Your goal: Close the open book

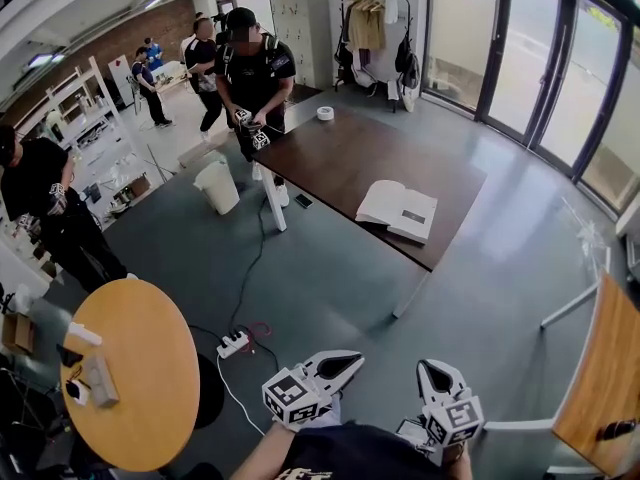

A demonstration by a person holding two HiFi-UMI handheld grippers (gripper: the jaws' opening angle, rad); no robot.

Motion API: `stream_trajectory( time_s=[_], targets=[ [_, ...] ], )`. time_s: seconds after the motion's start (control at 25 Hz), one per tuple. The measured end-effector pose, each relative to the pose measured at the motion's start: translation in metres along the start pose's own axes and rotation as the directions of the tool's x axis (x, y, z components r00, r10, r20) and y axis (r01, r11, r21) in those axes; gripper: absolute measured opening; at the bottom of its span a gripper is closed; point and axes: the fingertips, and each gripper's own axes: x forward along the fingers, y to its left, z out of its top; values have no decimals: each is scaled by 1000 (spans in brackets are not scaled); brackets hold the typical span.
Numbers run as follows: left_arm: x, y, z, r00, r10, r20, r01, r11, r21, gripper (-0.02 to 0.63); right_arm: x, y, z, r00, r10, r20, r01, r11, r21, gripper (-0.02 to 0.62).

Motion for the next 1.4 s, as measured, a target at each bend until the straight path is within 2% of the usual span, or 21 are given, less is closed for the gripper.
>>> stream_trajectory(
  time_s=[0.84, 1.4],
  targets=[
    [53, 81, 38, 998, -51, -30, 51, 999, 13, 6, 81, -57, 52, 998, -48, 44, 48, 999, 6, -13],
    [57, 139, 59, 998, -57, -42, 57, 998, -2, 6, 140, -61, 74, 999, -44, 24, 44, 999, 2, -14]
  ],
)
